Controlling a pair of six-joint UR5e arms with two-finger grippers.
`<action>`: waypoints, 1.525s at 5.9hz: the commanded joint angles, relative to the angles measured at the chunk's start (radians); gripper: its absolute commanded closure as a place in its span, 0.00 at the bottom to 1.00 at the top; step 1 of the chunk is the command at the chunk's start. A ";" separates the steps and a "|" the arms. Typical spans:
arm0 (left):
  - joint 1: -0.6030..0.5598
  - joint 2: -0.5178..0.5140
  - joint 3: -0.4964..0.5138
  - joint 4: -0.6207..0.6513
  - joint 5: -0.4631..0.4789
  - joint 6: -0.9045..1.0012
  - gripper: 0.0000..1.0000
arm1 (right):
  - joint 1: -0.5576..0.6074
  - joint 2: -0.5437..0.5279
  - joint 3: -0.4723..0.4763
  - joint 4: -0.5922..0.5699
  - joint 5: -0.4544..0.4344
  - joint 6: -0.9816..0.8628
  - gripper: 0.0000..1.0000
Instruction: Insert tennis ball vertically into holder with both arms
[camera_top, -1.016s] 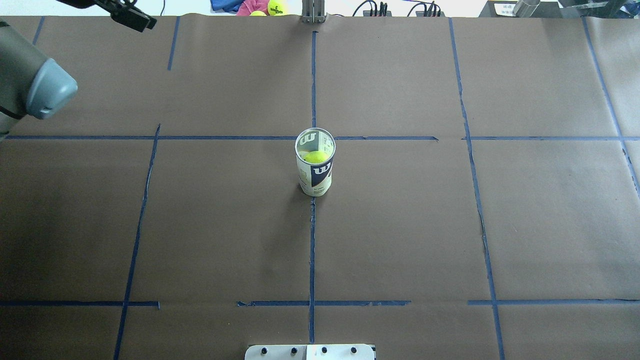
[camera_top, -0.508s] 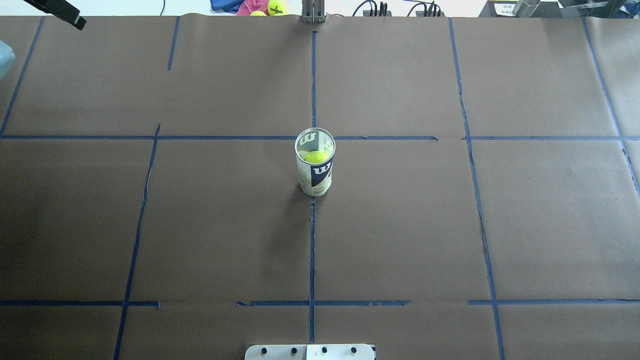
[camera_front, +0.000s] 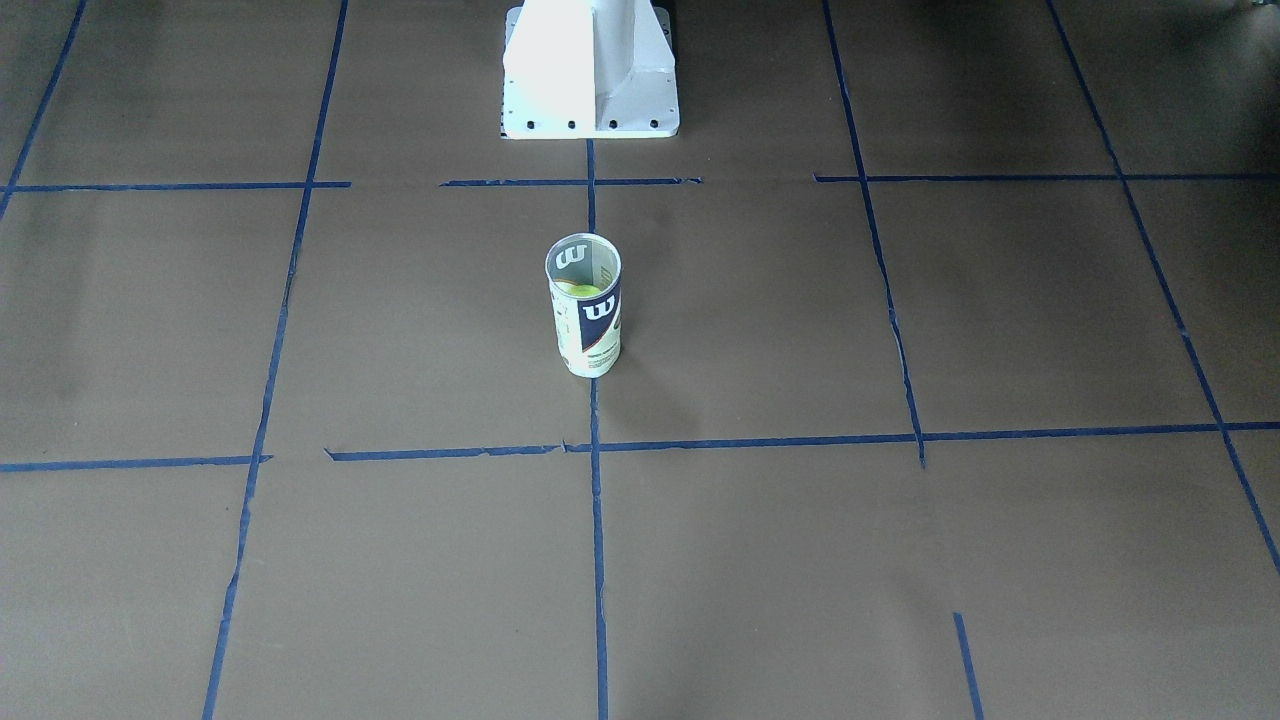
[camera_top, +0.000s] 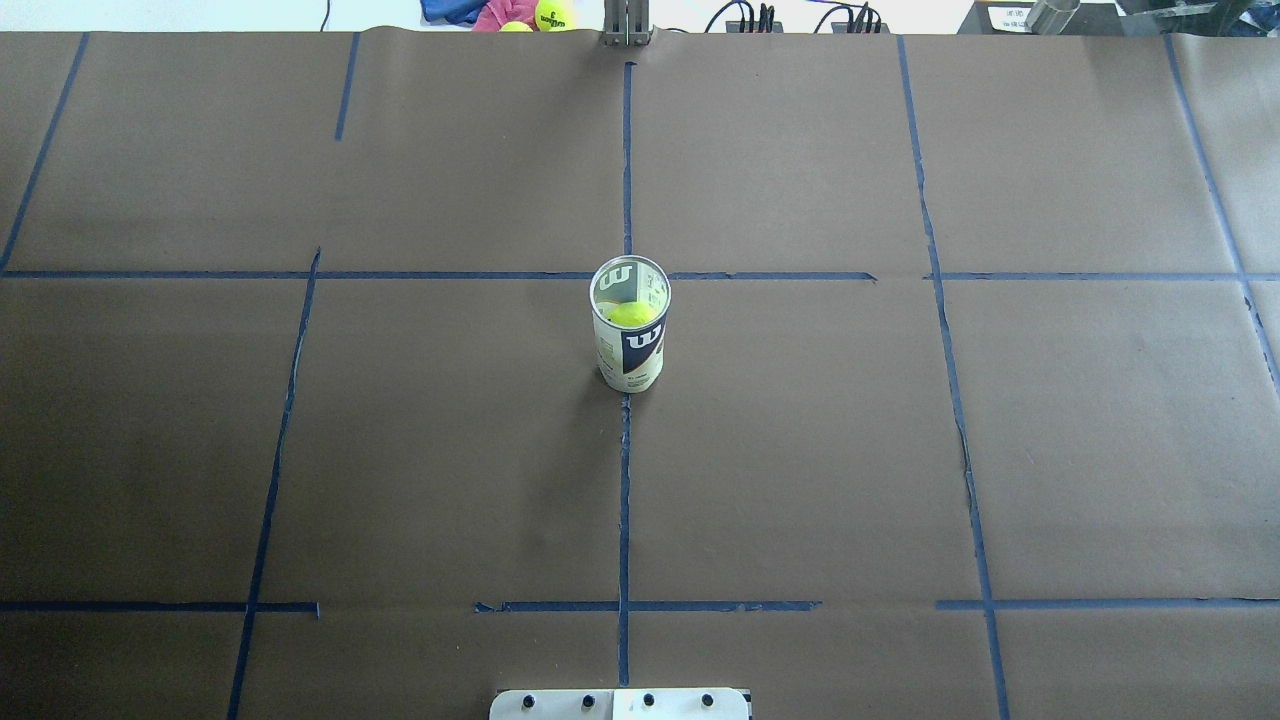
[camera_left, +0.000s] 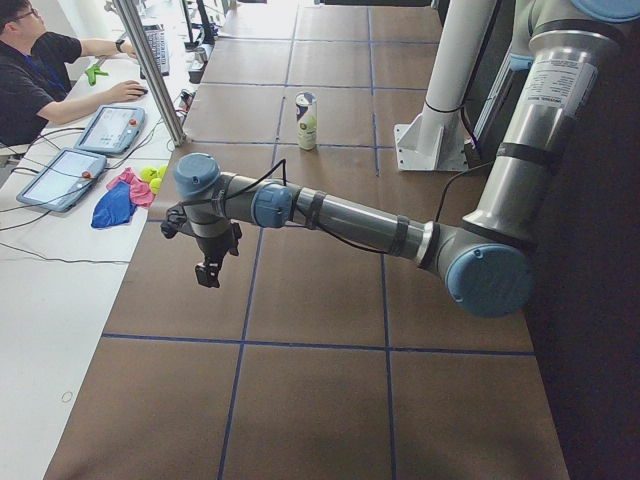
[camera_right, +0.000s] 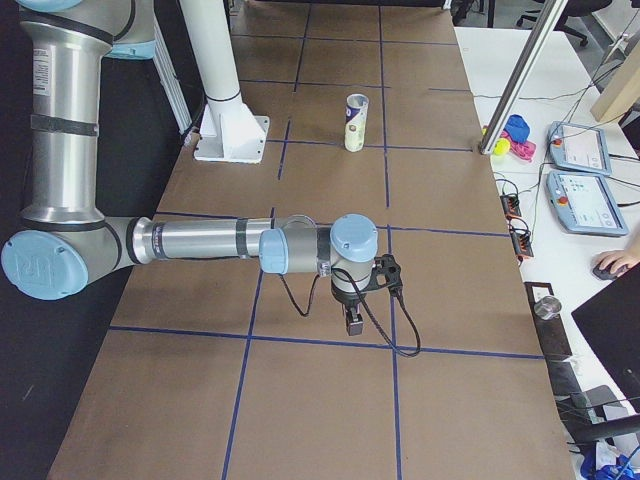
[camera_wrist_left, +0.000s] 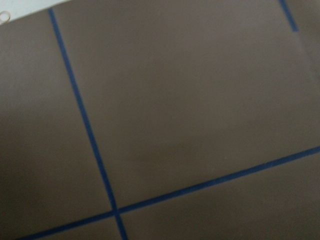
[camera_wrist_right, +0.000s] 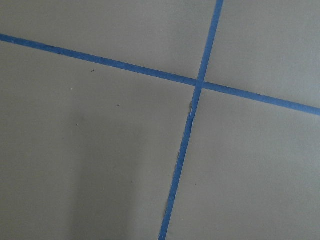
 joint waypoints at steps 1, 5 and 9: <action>-0.044 0.137 -0.026 0.029 0.003 0.056 0.00 | 0.000 0.000 -0.001 0.000 0.002 0.002 0.00; -0.068 0.219 -0.055 0.011 0.019 0.060 0.00 | 0.000 0.000 0.001 0.000 0.002 0.002 0.00; -0.067 0.228 -0.082 0.011 0.018 0.065 0.00 | 0.000 0.000 0.001 0.000 0.003 0.002 0.00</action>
